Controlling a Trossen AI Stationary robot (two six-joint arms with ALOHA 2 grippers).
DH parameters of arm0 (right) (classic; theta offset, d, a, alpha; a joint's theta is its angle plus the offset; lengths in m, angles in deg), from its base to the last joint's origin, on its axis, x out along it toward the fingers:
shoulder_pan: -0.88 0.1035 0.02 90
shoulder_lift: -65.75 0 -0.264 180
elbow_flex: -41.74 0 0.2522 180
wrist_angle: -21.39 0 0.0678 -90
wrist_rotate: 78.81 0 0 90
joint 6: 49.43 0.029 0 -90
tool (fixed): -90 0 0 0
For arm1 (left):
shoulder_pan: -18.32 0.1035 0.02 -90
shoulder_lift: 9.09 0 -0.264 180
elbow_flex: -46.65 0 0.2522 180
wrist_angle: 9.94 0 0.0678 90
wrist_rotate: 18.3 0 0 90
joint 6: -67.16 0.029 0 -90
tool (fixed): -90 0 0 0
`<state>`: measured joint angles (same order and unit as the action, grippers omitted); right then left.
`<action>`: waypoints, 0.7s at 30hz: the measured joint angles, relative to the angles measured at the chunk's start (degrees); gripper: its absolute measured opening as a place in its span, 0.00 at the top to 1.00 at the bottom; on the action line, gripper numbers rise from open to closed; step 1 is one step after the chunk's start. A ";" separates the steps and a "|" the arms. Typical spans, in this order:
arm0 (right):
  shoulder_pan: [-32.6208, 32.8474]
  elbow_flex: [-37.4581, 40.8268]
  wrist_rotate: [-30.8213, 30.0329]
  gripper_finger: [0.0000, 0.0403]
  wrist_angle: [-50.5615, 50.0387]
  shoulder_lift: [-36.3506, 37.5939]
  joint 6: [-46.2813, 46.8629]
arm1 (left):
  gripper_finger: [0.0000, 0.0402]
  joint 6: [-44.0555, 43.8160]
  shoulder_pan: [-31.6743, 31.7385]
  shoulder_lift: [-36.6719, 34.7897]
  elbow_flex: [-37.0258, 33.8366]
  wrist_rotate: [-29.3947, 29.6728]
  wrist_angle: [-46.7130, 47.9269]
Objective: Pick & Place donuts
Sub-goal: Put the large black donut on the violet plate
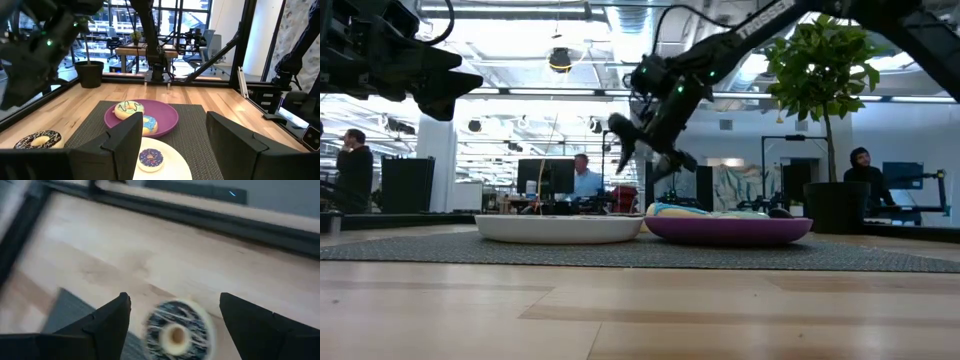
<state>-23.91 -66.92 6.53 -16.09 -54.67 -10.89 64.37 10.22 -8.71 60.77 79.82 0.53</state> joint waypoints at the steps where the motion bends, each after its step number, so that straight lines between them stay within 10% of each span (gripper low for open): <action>1: -0.27 -0.65 0.00 0.26 -1.75 -0.75 0.00 | 0.47 0.00 0.00 0.00 0.00 0.02 -0.01; 21: 0.28 -2.71 3.47 0.30 -11.21 -7.61 1.97 | 0.47 0.01 0.00 0.00 0.00 0.02 -0.02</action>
<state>-23.64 -69.62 10.00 -27.30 -62.28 -8.92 64.38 10.22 -8.71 60.77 79.85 0.51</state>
